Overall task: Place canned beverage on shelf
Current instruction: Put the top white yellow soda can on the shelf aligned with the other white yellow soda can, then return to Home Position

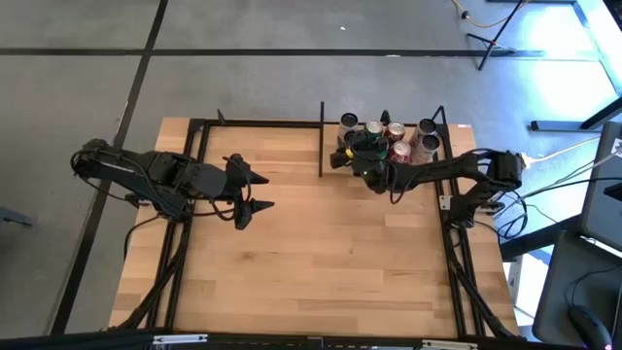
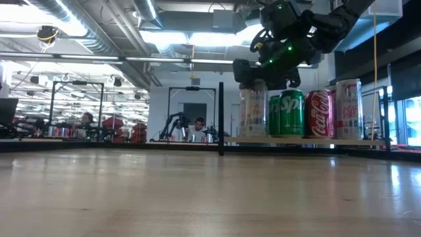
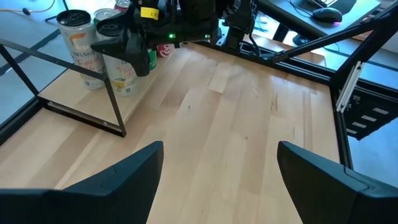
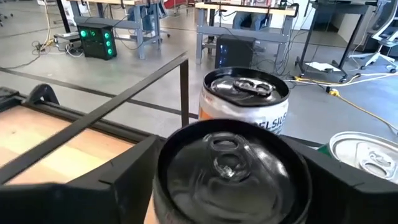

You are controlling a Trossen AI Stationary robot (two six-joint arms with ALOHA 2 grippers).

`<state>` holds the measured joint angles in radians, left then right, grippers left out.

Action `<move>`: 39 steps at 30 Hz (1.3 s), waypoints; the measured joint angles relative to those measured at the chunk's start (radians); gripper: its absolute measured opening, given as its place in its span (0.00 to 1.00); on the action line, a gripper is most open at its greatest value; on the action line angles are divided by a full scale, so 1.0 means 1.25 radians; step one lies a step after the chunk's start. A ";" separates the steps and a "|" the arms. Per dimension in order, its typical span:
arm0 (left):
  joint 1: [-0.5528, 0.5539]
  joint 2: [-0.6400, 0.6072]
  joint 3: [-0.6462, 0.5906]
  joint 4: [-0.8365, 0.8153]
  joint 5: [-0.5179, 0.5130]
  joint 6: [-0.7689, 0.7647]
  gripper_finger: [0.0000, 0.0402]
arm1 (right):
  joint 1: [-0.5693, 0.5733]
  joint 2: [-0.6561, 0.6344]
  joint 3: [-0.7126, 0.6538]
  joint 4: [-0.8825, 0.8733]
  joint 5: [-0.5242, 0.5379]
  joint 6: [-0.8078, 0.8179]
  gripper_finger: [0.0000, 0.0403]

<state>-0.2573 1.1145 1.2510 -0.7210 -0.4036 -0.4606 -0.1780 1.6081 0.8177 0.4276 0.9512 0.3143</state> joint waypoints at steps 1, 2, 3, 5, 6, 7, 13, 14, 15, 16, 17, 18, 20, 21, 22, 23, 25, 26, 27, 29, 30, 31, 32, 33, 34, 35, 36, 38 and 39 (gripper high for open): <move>0.000 0.000 0.000 0.000 -0.001 0.000 0.77 | 0.000 0.000 0.000 -0.004 0.000 0.000 0.76; 0.000 0.000 0.000 0.001 -0.001 0.000 0.77 | 0.001 0.000 0.000 -0.005 0.000 0.000 0.76; 0.000 0.000 0.000 0.004 -0.001 0.000 0.77 | 0.001 0.000 0.000 -0.005 0.000 0.000 0.77; 0.000 0.000 0.000 0.005 -0.001 0.000 0.77 | 0.002 -0.003 0.000 -0.004 -0.001 0.000 0.77; 0.000 0.000 0.000 0.006 -0.001 0.000 0.77 | 0.002 -0.007 0.000 -0.004 -0.001 0.000 0.78; 0.000 0.000 0.000 0.008 -0.001 0.000 0.77 | 0.004 -0.013 0.000 -0.004 -0.001 0.000 0.78; 0.000 0.000 0.000 0.015 0.000 -0.001 0.77 | 0.016 -0.098 0.000 -0.006 -0.017 -0.062 0.78; 0.000 0.000 0.000 0.015 0.000 -0.001 0.77 | 0.018 -0.117 0.000 -0.007 -0.027 -0.077 0.78; 0.000 0.000 0.000 0.017 0.000 -0.004 0.77 | 0.022 -0.136 0.000 -0.009 -0.041 -0.096 0.78; 0.000 0.000 0.000 0.020 0.000 -0.006 0.77 | 0.031 -0.155 0.000 -0.008 -0.064 -0.114 0.78; -0.001 0.000 0.000 0.020 0.001 -0.006 0.77 | 0.037 -0.178 0.000 -0.010 -0.092 -0.124 0.78; -0.001 0.000 0.000 0.022 0.002 -0.006 0.77 | 0.045 -0.201 0.000 -0.009 -0.123 -0.128 0.78; -0.001 0.002 -0.001 0.030 -0.012 -0.018 0.77 | 0.062 -0.247 0.000 -0.008 -0.216 -0.108 0.78; 0.000 0.005 0.000 0.030 -0.020 -0.009 0.76 | 0.071 -0.268 0.000 -0.009 -0.274 -0.086 0.78; 0.002 0.007 0.000 0.029 -0.026 0.013 0.75 | 0.077 -0.290 0.001 -0.015 -0.344 -0.067 0.77; 0.007 0.010 -0.001 0.029 -0.028 0.035 0.74 | 0.081 -0.312 0.001 -0.034 -0.426 -0.053 0.75; 0.019 0.016 -0.001 0.027 -0.003 0.072 0.70 | 0.084 -0.356 0.001 -0.075 -0.579 -0.035 0.70; 0.031 0.016 -0.001 0.027 0.027 0.091 0.67 | 0.086 -0.380 0.001 -0.115 -0.637 -0.024 0.66; 0.044 0.016 -0.001 0.027 0.058 0.111 0.63 | 0.086 -0.401 0.001 -0.145 -0.683 -0.021 0.61; 0.076 0.016 -0.007 0.030 0.120 0.154 0.54 | 0.085 -0.451 0.001 -0.219 -0.750 -0.023 0.49; 0.096 0.016 -0.014 0.029 0.151 0.173 0.49 | 0.084 -0.476 0.001 -0.260 -0.768 -0.026 0.43; 0.118 0.014 -0.023 0.031 0.190 0.193 0.43 | 0.084 -0.499 0.001 -0.294 -0.776 -0.034 0.35; 0.141 0.008 -0.035 0.035 0.234 0.214 0.36 | 0.084 -0.522 0.001 -0.330 -0.779 -0.048 0.28; 0.163 0.001 -0.050 0.043 0.273 0.235 0.30 | 0.084 -0.547 0.001 -0.372 -0.779 -0.065 0.21; 0.184 -0.010 -0.066 0.070 0.306 0.251 0.24 | 0.084 -0.574 -0.001 -0.410 -0.779 -0.079 0.13; 0.201 -0.026 -0.085 0.107 0.329 0.257 0.17 | 0.084 -0.598 -0.004 -0.431 -0.776 -0.091 0.07; 0.216 -0.045 -0.109 0.143 0.346 0.260 0.11 | 0.084 -0.625 -0.011 -0.435 -0.772 -0.101 0.04; 0.240 -0.081 -0.150 0.213 0.344 0.254 0.03 | 0.084 -0.675 -0.037 -0.436 -0.766 -0.108 0.05; 0.247 -0.099 -0.170 0.242 0.319 0.245 0.02 | 0.084 -0.699 -0.052 -0.436 -0.755 -0.108 0.07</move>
<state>0.0515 0.9912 1.0392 -0.4191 -0.0051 -0.1544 -0.0724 0.7342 0.7526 -0.1179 0.0077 0.1794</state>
